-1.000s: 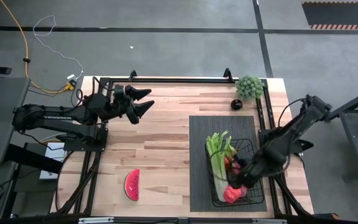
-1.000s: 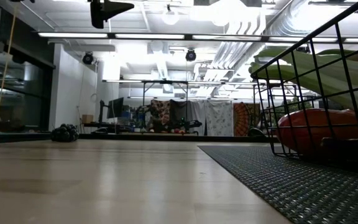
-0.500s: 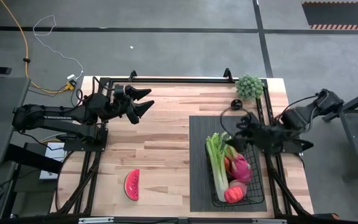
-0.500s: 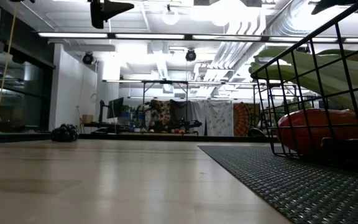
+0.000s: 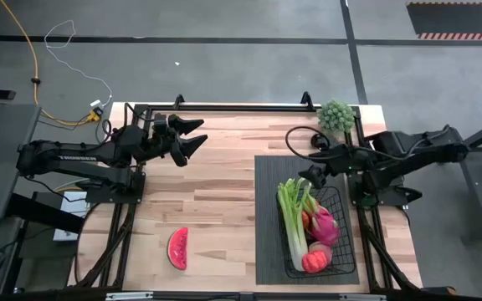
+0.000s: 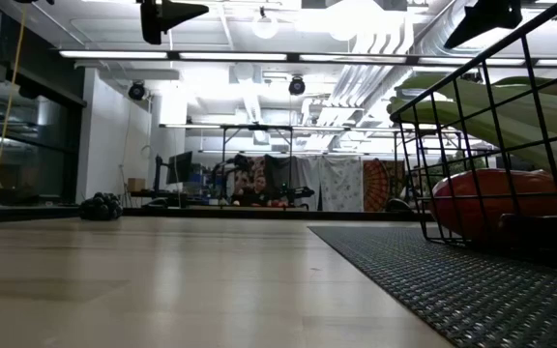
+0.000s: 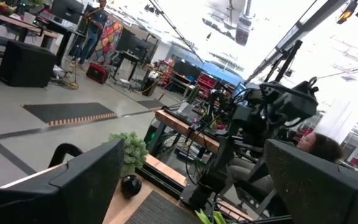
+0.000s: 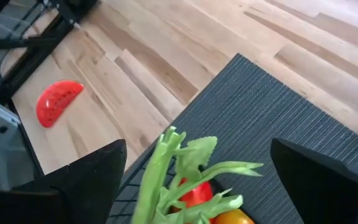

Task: Build produce basket
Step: Put the plum into the black wire basket

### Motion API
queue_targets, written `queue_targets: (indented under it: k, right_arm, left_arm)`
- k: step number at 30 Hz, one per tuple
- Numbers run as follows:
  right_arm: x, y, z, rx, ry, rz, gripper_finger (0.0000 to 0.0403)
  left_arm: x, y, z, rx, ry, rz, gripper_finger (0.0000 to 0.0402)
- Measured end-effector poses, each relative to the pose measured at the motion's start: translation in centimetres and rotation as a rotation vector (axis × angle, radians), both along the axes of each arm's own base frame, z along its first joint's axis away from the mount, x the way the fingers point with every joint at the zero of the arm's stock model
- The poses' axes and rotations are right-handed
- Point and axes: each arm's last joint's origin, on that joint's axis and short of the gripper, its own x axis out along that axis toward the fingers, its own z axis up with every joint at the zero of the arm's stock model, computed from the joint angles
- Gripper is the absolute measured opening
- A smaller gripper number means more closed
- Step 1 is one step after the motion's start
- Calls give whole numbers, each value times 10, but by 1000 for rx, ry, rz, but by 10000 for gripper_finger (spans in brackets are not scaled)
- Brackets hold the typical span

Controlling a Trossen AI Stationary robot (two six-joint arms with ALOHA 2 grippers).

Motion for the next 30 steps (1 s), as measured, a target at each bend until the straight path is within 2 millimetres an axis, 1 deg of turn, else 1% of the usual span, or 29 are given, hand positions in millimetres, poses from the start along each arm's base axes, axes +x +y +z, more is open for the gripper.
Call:
queue_targets:
  k: [9, 14, 16, 20, 22, 25, 27, 30]
  right_arm:
    - [1, -12, 0, -40, 28, 58, 388]
    - [-4, -16, 1, -34, -5, 64, 388]
    - [-10, -16, -7, 2, -61, 66, 388]
    - [-23, -18, -42, 81, -182, 53, 388]
    - [-28, -23, -55, 87, -255, 0, 388]
    - [-32, -32, -69, 67, -356, -104, 388]
    - [-34, -38, -76, 31, -376, -174, 388]
    - [-36, -48, -84, -24, -338, -277, 388]
  left_arm:
    - [0, 2, 0, -3, -2, 1, 372]
    - [-1, 5, 0, -13, -9, -10, 372]
    - [-1, 6, 0, -18, -12, -19, 372]
    - [-2, 8, 0, -16, -11, -24, 372]
    - [-2, 9, 0, -16, -12, -16, 372]
    - [-3, 11, 0, -18, -12, -3, 372]
    - [-3, 13, 0, -19, -13, 4, 372]
    - [-3, 14, 0, -33, -16, 8, 372]
